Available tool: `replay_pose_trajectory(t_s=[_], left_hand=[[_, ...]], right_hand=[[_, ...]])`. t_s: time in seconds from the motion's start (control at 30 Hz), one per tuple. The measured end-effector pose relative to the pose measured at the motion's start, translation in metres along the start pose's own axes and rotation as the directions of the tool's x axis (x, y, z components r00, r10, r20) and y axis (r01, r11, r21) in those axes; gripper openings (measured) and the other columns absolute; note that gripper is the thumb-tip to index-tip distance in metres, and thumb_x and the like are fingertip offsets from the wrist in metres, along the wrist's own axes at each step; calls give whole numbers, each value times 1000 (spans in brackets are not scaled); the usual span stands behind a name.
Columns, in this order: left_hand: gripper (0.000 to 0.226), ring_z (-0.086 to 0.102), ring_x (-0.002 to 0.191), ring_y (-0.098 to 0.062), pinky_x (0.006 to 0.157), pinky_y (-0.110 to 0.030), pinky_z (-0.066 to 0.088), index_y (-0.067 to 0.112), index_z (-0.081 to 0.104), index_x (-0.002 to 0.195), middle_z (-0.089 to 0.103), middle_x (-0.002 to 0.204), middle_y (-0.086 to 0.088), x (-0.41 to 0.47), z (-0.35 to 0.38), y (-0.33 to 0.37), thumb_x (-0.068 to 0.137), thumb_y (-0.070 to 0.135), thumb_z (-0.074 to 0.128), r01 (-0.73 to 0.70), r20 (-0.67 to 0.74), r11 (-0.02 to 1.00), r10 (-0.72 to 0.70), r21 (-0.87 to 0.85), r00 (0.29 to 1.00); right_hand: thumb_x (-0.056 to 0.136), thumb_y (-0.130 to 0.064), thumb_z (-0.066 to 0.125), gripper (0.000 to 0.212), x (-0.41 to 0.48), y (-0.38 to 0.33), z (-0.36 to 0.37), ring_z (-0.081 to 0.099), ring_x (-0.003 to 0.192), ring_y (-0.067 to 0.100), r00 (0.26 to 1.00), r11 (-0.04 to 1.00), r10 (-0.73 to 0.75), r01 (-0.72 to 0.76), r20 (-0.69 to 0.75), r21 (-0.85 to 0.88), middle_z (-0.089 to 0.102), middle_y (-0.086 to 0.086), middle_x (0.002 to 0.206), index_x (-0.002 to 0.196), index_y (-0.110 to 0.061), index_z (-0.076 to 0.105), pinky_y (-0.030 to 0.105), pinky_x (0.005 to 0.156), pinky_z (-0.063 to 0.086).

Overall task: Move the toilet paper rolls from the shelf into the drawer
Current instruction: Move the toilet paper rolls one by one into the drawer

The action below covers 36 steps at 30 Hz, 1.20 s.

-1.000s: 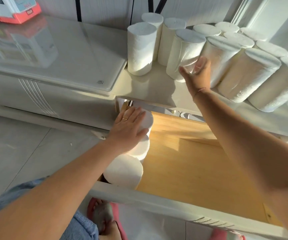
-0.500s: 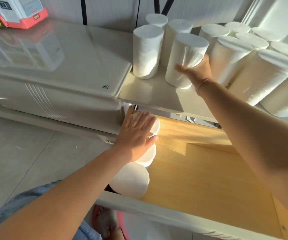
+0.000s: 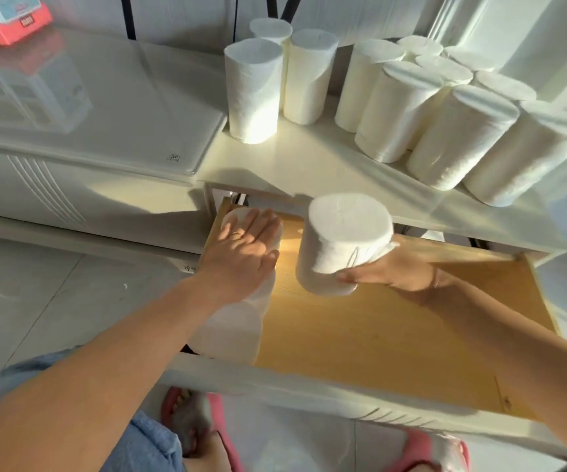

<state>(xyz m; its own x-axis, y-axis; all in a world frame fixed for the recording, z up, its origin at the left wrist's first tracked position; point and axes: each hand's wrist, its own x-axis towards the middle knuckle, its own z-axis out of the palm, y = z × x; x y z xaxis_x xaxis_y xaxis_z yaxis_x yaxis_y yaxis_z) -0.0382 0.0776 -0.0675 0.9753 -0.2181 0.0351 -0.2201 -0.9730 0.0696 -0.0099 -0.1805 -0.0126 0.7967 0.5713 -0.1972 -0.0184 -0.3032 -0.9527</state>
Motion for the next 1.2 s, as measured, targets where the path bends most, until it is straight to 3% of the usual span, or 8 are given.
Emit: replay_pose_trajectory(t_s=[0.1, 0.23, 0.4, 0.5, 0.67, 0.77, 0.87, 1.2], left_hand=[[65, -5, 144, -9, 112, -40, -21, 21, 7, 148, 3, 158, 3, 0, 1, 0, 88, 46, -2, -21, -32, 998, 23, 51, 999], [68, -4, 144, -10, 115, -41, -10, 23, 8, 149, 5, 158, 6, -3, 3, 0, 86, 50, -2, -19, -49, 1000, 18, -7, 999], [67, -8, 144, -9, 104, -25, -27, 24, 5, 149, -1, 158, 7, -1, 3, 1, 88, 52, -1, -20, -60, 1000, 20, -2, 998], [65, -8, 143, -9, 97, -23, -36, 25, 5, 149, -1, 158, 8, 0, 3, 2, 89, 50, 3, -14, -47, 1000, 14, 1, 999], [64, 6, 144, -19, 116, -44, -1, 18, 14, 148, 12, 157, -2, 2, -1, 4, 92, 50, 12, -39, -84, 999, 39, -7, 996], [58, 2, 145, -14, 116, -39, -3, 21, 12, 148, 7, 158, 2, 3, 4, 5, 97, 45, 22, -26, -64, 996, 21, -80, 998], [64, -5, 144, -10, 114, -33, -11, 22, 6, 149, 0, 158, 6, 7, 7, 6, 92, 50, 14, -14, -21, 991, 11, -136, 1000], [63, -9, 144, -11, 115, -34, -10, 28, -5, 147, -2, 158, 5, 11, 6, 14, 93, 55, 15, -39, -19, 994, 37, -106, 999]], right_hand=[[56, 5, 81, 74, 0, 35, 11, 64, 102, -3, 997, 998, 66, -65, -48, 12, 71, -14, 106, 121, -21, 55, 19, 86, 50], [52, -7, 84, 100, 7, 65, 21, 56, 116, 9, 987, 994, 102, -107, -126, -36, 60, -5, 125, 139, -23, 38, 30, 96, 50], [56, -17, 84, 108, 2, 70, 19, 49, 126, 19, 973, 970, 211, -220, -94, -101, 52, -2, 134, 146, -26, 26, 38, 98, 50], [60, -23, 85, 109, -8, 62, 8, 50, 126, 21, 903, 892, 429, -418, 32, -170, 49, -6, 135, 147, -33, 19, 43, 99, 51], [68, -44, 80, 91, -22, 47, 4, 63, 110, 33, 805, 729, 530, -593, 267, 342, 41, 15, 138, 142, -31, 30, 35, 92, 55], [83, -30, 68, 65, -10, 42, 26, 60, 113, 37, 810, 601, 572, -522, 130, 605, 45, 22, 139, 139, -13, 39, 39, 95, 54], [82, -16, 72, 59, 5, 30, 45, 53, 122, 41, 788, 504, 615, -417, 25, 756, 43, 19, 137, 134, -8, 43, 43, 81, 59], [81, -18, 76, 19, 40, 10, 75, 53, 116, 32, 747, 491, 651, -279, -135, 825, 54, 7, 92, 81, -11, 58, 45, 102, 49]])
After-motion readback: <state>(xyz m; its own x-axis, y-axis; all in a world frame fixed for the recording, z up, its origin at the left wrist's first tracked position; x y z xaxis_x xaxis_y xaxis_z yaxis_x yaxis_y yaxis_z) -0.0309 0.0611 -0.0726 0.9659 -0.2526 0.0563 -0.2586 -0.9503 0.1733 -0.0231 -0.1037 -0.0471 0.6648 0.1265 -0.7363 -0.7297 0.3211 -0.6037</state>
